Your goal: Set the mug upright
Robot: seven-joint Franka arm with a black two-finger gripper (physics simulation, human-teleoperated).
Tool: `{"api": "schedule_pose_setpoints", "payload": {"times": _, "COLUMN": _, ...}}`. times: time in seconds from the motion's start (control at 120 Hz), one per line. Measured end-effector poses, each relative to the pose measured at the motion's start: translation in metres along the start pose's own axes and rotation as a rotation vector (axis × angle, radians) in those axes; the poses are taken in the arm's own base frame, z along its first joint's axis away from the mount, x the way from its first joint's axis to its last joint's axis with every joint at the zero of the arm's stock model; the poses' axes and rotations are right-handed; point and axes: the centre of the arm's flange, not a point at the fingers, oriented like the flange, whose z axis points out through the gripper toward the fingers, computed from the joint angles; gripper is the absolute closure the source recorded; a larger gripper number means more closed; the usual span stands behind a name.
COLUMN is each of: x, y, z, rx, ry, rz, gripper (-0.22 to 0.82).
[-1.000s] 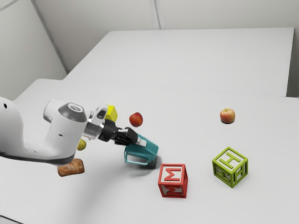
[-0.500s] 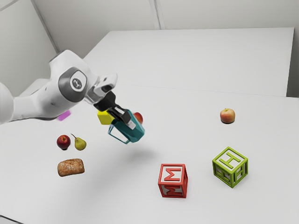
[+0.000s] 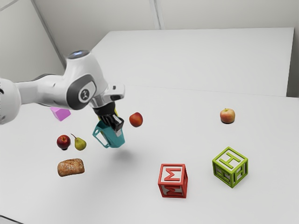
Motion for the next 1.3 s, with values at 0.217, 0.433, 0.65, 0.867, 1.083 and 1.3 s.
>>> {"api": "schedule_pose_setpoints", "payload": {"times": 0.217, "x": 0.004, "y": -0.006, "z": 0.01, "rx": 0.086, "ry": 0.024, "rz": -0.059, "gripper": 0.78}}
{"api": "schedule_pose_setpoints", "payload": {"times": 0.433, "x": -0.001, "y": -0.006, "z": 0.027, "rx": 0.115, "ry": 0.012, "rz": -0.122, "gripper": 0.77}}
{"api": "schedule_pose_setpoints", "payload": {"times": 0.65, "x": -0.004, "y": -0.01, "z": 0.037, "rx": 0.143, "ry": 0.006, "rz": -0.174, "gripper": 0.77}}
{"api": "schedule_pose_setpoints", "payload": {"times": 0.867, "x": -0.003, "y": -0.012, "z": 0.051, "rx": 0.15, "ry": -0.005, "rz": -0.218, "gripper": 0.77}}
{"api": "schedule_pose_setpoints", "payload": {"times": 1.083, "x": -0.002, "y": -0.013, "z": 0.063, "rx": 0.147, "ry": -0.021, "rz": -0.254, "gripper": 0.77}}
{"api": "schedule_pose_setpoints", "payload": {"times": 1.3, "x": -0.002, "y": -0.013, "z": 0.069, "rx": 0.146, "ry": -0.029, "rz": -0.282, "gripper": 0.77}}
